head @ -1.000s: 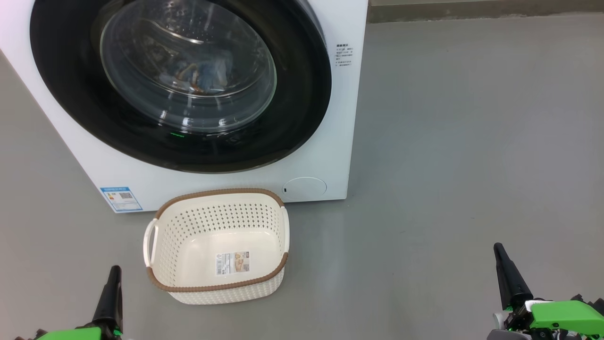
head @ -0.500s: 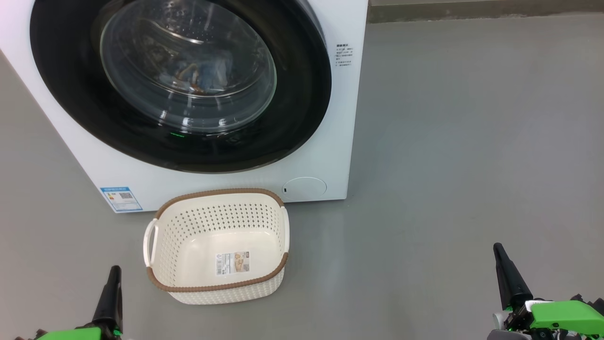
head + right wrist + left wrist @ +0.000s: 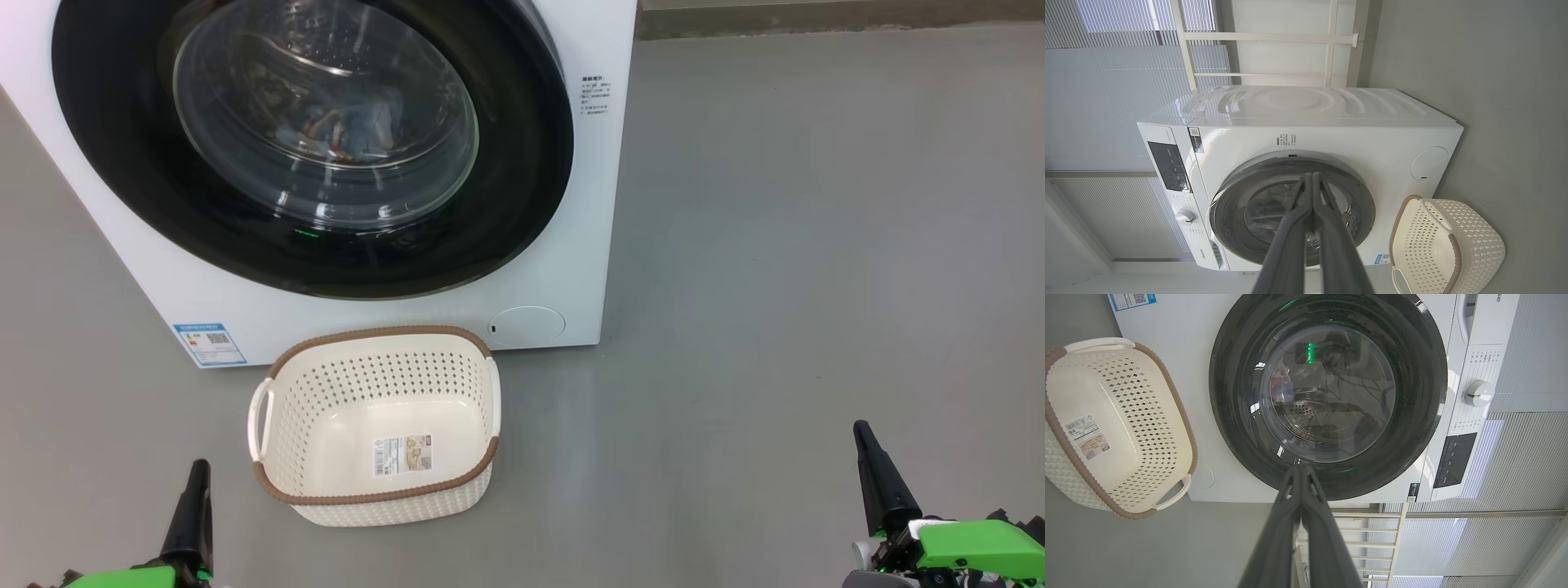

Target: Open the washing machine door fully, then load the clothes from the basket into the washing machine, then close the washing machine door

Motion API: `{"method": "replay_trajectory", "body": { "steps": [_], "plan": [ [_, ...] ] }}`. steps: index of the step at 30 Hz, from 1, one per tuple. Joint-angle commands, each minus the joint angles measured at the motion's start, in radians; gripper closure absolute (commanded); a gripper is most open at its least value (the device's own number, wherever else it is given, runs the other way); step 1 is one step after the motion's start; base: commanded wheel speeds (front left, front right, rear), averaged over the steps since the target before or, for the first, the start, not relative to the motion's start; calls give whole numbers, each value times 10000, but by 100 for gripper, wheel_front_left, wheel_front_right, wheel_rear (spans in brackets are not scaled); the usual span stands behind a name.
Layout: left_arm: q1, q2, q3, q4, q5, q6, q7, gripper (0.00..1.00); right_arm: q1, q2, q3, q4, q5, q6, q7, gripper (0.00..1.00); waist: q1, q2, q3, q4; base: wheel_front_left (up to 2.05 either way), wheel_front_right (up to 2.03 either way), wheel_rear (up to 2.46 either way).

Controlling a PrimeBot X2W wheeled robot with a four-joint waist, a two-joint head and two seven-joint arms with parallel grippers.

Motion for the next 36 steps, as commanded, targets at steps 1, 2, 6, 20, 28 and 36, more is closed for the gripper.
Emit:
{"method": "replay_trajectory", "body": {
  "steps": [1, 2, 6, 20, 28, 36],
  "plan": [
    [-396, 136, 349, -191, 24, -115, 57, 100, -398, -36, 169, -250, -21, -11, 54, 100, 0, 0, 0, 0, 0, 0, 0],
    [-397, 135, 351, -191, 25, -115, 58, 100, -398, -35, 167, -250, -23, -11, 56, 100, 0, 0, 0, 0, 0, 0, 0],
    [-397, 129, 358, -190, 32, -115, 65, 100, -399, -29, 159, -249, -30, -11, 63, 100, 0, 0, 0, 0, 0, 0, 0],
    [-399, 112, 382, -190, 52, -115, 84, 100, -401, -10, 131, -248, -53, -11, 85, 100, 0, 0, 0, 0, 0, 0, 0],
    [-400, 104, 395, -189, 62, -115, 94, 100, -402, 0, 118, -247, -64, -11, 96, 100, 0, 0, 0, 0, 0, 0, 0],
    [-402, 96, 407, -189, 72, -115, 103, 100, -404, 9, 104, -246, -75, -11, 107, 100, 0, 0, 0, 0, 0, 0, 0]
  ]
}}
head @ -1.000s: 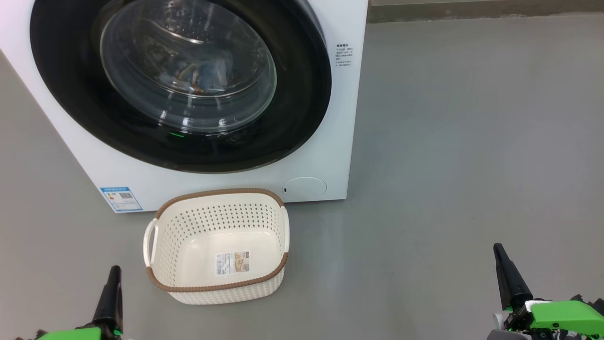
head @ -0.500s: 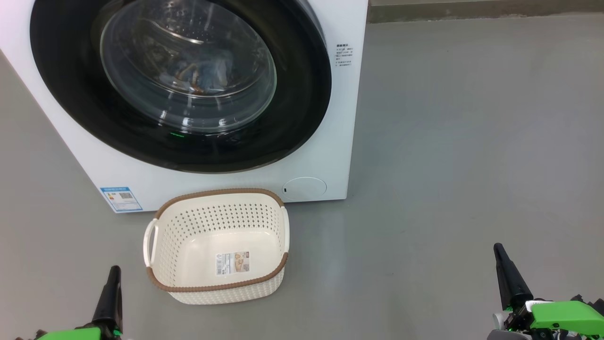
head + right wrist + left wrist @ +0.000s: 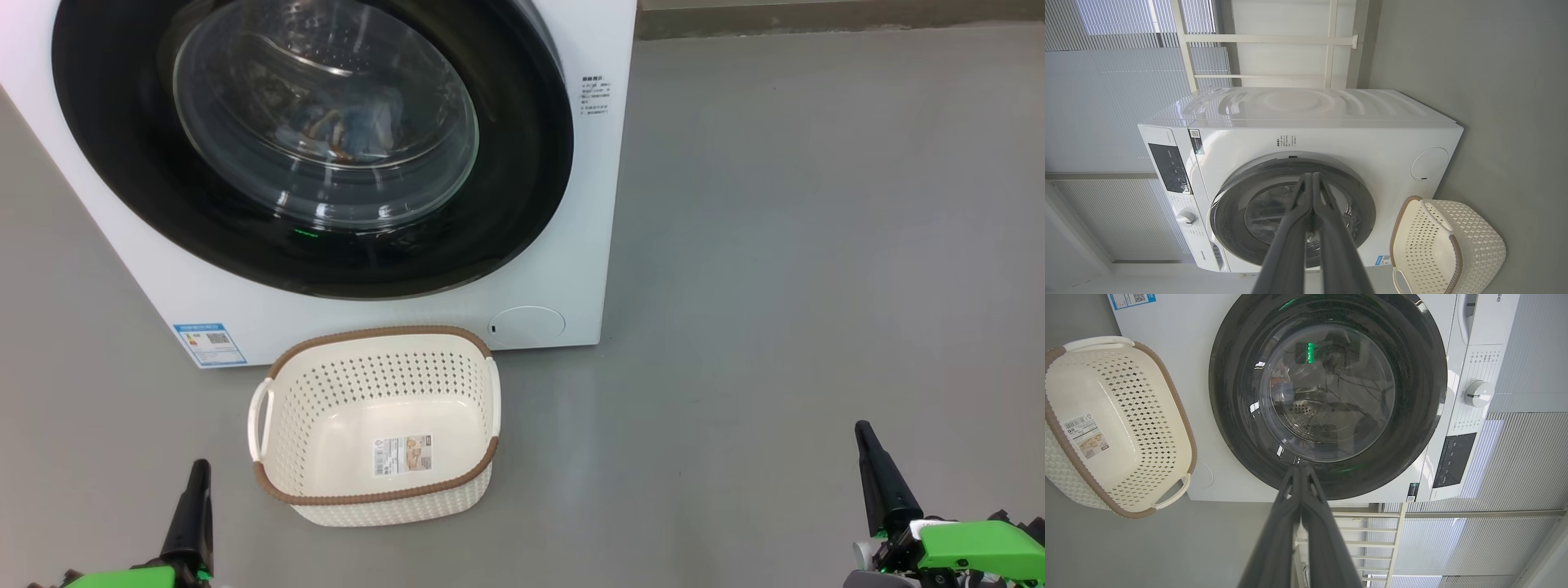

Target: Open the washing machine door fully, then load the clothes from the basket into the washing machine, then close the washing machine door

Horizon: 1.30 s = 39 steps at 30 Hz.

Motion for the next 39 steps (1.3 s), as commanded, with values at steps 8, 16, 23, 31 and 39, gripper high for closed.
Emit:
{"method": "replay_trajectory", "body": {
  "steps": [8, 16, 23, 31, 39],
  "plan": [
    [-398, 124, 356, -189, 66, -115, 36, 100, -405, -26, 173, -248, -66, -11, 99, 100, 0, 0, 0, 0, 0, 0, 0],
    [-399, 118, 365, -188, 73, -115, 43, 100, -406, -19, 163, -247, -74, -11, 107, 100, 0, 0, 0, 0, 0, 0, 0],
    [-400, 113, 372, -188, 79, -115, 48, 100, -406, -14, 155, -247, -81, -11, 114, 100, 0, 0, 0, 0, 0, 0, 0],
    [-401, 108, 379, -188, 85, -115, 54, 100, -407, -8, 147, -246, -88, -11, 120, 100, 0, 0, 0, 0, 0, 0, 0],
    [-401, 104, 386, -188, 90, -115, 59, 100, -408, -3, 139, -246, -94, -11, 126, 100, 0, 0, 0, 0, 0, 0, 0]
  ]
}}
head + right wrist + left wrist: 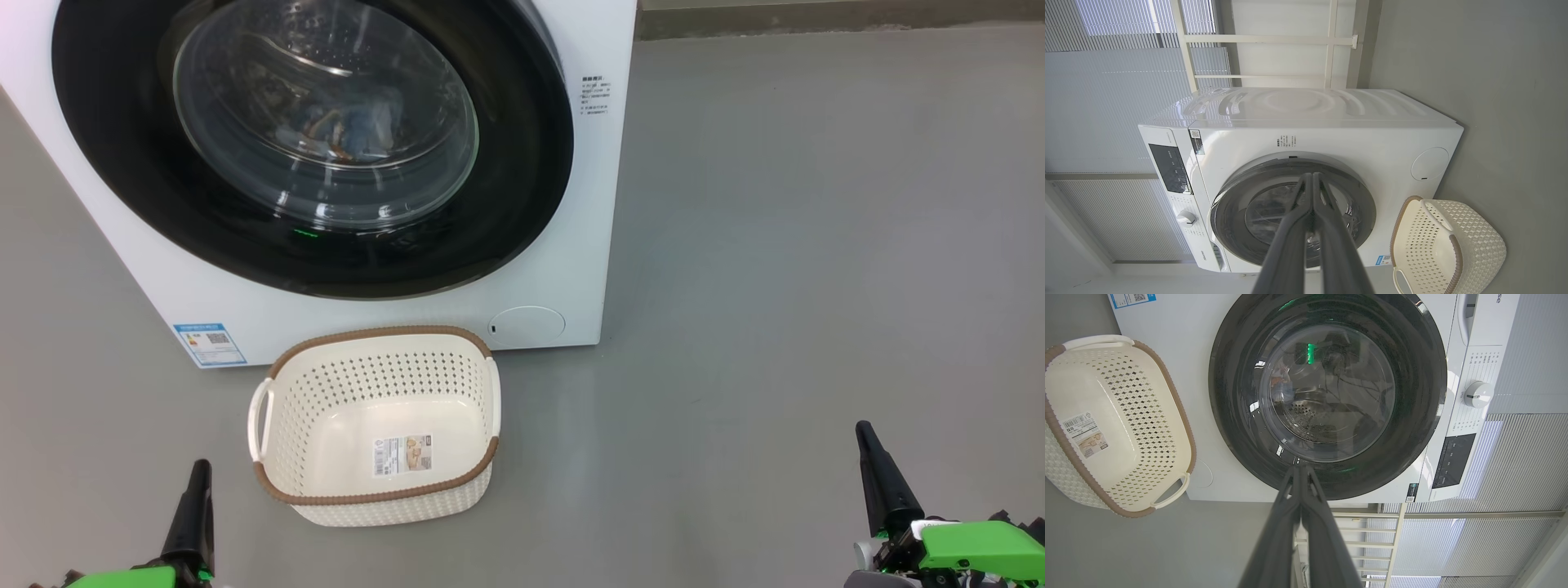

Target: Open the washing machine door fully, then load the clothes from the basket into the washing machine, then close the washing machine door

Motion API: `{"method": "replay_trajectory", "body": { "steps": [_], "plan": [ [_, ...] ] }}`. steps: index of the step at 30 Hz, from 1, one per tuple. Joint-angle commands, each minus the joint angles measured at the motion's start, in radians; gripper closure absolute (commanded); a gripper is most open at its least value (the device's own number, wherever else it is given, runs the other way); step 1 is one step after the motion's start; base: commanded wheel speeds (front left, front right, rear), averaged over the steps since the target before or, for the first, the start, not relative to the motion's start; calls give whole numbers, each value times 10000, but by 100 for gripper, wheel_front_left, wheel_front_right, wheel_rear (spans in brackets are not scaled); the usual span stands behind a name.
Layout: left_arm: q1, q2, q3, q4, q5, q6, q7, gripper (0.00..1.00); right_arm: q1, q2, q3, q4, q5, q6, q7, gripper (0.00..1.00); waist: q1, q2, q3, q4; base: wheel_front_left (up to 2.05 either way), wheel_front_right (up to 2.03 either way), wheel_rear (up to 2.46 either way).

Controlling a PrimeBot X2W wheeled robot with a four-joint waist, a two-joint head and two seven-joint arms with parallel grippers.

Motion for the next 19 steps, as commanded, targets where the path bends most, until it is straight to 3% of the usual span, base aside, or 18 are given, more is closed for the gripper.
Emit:
{"method": "replay_trajectory", "body": {
  "steps": [1, 19],
  "plan": [
    [-399, 155, 352, -190, 89, -115, 46, 100, -408, -31, 213, -246, -83, -11, 54, 100, 0, 0, 0, 0, 0, 0, 0],
    [-400, 147, 363, -189, 99, -115, 56, 100, -409, -22, 200, -245, -94, -11, 64, 100, 0, 0, 0, 0, 0, 0, 0]
  ]
}}
